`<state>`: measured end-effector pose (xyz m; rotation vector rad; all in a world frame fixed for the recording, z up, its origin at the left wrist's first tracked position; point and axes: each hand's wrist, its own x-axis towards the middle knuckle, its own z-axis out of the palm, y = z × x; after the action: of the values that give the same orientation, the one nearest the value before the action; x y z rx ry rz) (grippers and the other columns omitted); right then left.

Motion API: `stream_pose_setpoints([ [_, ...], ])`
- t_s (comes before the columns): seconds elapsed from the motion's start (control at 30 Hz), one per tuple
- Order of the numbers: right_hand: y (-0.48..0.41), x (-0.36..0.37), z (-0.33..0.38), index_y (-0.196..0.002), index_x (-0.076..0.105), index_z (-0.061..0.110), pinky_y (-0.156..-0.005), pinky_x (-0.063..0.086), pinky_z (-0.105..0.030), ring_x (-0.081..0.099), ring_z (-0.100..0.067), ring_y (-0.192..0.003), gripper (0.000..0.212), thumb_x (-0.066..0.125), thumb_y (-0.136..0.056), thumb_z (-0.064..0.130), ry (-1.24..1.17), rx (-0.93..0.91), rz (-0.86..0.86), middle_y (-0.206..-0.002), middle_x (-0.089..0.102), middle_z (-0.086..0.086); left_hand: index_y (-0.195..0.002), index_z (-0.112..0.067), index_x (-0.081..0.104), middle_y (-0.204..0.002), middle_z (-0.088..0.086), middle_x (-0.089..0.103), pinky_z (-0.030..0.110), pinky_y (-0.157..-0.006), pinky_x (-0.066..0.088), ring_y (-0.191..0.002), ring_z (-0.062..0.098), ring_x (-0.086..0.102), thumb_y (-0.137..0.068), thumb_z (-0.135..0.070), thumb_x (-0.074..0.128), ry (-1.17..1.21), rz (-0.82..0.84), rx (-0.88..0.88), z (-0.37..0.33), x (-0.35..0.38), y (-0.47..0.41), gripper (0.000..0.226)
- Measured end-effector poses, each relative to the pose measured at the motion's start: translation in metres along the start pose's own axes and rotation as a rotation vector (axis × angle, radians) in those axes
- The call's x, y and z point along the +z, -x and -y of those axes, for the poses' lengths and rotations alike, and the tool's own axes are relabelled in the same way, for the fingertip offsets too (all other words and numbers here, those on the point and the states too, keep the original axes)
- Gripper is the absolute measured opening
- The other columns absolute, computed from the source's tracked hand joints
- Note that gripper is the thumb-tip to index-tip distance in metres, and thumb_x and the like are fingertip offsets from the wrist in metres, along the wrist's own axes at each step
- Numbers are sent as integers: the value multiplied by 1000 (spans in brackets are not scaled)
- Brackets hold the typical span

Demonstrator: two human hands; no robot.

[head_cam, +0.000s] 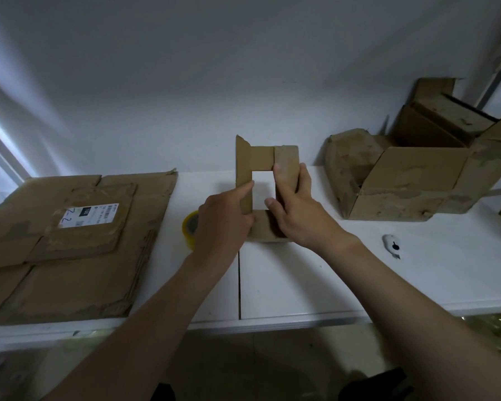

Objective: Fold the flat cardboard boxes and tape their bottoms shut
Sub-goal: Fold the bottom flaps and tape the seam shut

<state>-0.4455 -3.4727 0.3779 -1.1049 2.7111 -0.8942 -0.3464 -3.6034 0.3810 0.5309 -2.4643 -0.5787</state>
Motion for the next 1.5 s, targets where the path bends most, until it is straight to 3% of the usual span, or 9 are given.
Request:
stream_pose_setpoints([
  [0.17,-1,-1,-5,-159,-9,41,-104,32,-35,36,-37,-144,66,27,-105,55,-115,41,64,-164,-30,-6,-151,-32,24,-109,3,74,28,-78,43,-100,25,68,-99,-39,57,176,43,-10,-10,-5,5,62],
  [0.27,-3,-5,-5,-157,12,44,-118,20,-34,7,-19,-155,74,25,-92,77,-250,41,80,-169,-9,1,-133,-27,51,-106,-1,74,15,-65,38,-99,21,67,-105,-45,39,191,94,-47,-7,-7,2,36],
  [0.53,2,2,1,-159,1,33,-97,48,-43,54,-44,-121,85,54,-97,58,7,30,17,-165,-5,-13,-109,-23,79,-94,4,76,35,-88,52,-92,17,69,-105,-53,31,258,154,-122,-3,-2,-3,57],
  [0.8,6,33,13,-161,-4,24,-90,45,-58,26,-56,-137,85,-9,-89,69,290,4,-63,-162,-17,-29,-104,-10,77,-83,8,75,44,-88,53,-88,21,69,-104,-52,32,244,172,-155,-2,-4,-5,61],
  [0.9,6,35,17,-161,-3,25,-90,47,-58,27,-48,-133,100,12,-81,83,268,61,-111,-162,-18,-26,-106,-19,78,-86,4,76,41,-90,54,-89,18,70,-103,-54,34,310,247,-169,0,-7,-7,56],
  [1.03,-1,14,11,-160,1,36,-98,41,-55,25,-47,-134,85,52,-95,54,165,53,-32,-167,-13,-10,-111,-35,75,-107,-4,75,43,-92,54,-99,17,68,-91,-62,28,328,285,-157,11,-13,-10,58],
  [1.17,-4,-10,-7,-158,22,40,-114,28,-46,25,-41,-137,78,63,-92,41,119,-42,83,-166,9,2,-120,-30,68,-116,-2,71,40,-91,55,-102,22,65,-94,-38,56,-28,283,-248,46,-15,-20,29],
  [1.3,-2,-24,-22,-150,43,43,-117,31,-43,34,-27,-138,72,73,-85,37,-15,-93,115,-155,27,5,-135,-29,57,-133,2,62,39,-98,49,-119,29,58,-81,-45,76,-260,539,-266,88,-6,-15,59],
  [1.5,-2,-36,-32,-140,57,41,-108,39,-26,43,-8,-129,65,78,-82,19,-168,-148,74,-142,39,8,-135,-38,60,-125,11,64,42,-92,51,-117,35,55,-96,-32,57,-386,489,-145,107,10,-6,39],
])
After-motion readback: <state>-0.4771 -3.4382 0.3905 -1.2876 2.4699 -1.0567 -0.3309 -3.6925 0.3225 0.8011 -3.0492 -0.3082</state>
